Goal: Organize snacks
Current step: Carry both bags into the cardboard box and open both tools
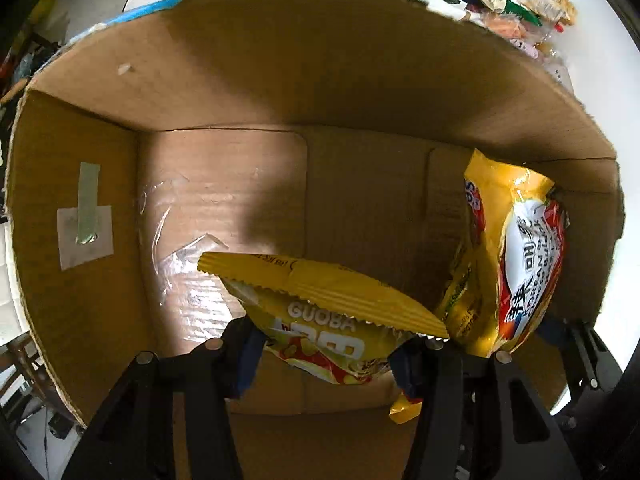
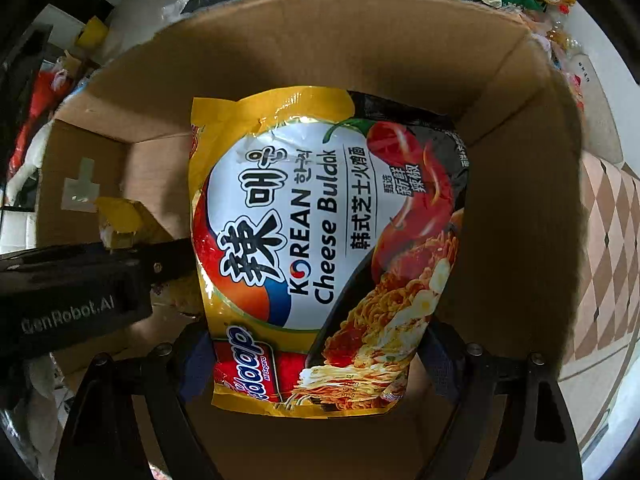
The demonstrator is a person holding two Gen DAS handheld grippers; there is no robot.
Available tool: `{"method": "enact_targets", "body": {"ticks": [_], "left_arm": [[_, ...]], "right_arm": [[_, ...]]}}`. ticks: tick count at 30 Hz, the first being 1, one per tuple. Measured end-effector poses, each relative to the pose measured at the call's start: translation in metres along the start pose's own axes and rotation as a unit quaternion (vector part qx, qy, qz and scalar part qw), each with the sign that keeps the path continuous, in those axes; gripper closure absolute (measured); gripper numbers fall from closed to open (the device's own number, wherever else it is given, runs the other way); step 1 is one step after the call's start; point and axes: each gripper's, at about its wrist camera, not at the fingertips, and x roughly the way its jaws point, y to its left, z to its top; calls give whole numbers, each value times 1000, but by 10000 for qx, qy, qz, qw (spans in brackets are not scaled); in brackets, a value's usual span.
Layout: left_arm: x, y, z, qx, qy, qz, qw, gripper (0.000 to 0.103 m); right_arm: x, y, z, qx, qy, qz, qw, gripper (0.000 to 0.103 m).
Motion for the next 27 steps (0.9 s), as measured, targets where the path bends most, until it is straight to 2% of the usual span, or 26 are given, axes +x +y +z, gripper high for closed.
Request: {"method": "enact_targets", "body": {"ticks": [5, 6, 7, 9, 15, 20, 27], "left_arm": [[9, -4, -2, -26, 100, 23, 9999, 51], [9, -4, -3, -59, 69, 32, 10000, 46], [8, -4, -4, -86, 16, 28, 10000, 34], [4, -5, -6, -121, -102, 60, 9999, 18], [-17, -2, -23, -278, -417, 141, 9986, 17], [-42, 1, -50, -206, -724, 101, 9971, 17], [-104, 20, -97, -181, -1640, 206, 9861, 17]], "right_arm": [[19, 1, 13, 1, 292, 5, 9996, 14], [22, 3, 12, 6, 351, -11, 9994, 14], [24, 3, 17, -2, 367, -40, 9993, 14], [25, 2, 20, -60, 322, -133, 9994, 10], [14, 0, 25, -92, 129, -115, 9998, 8], [-2, -2, 14, -117, -96, -68, 9999, 6], [-43, -1, -26, -188, -650, -168, 9976, 6]]}}
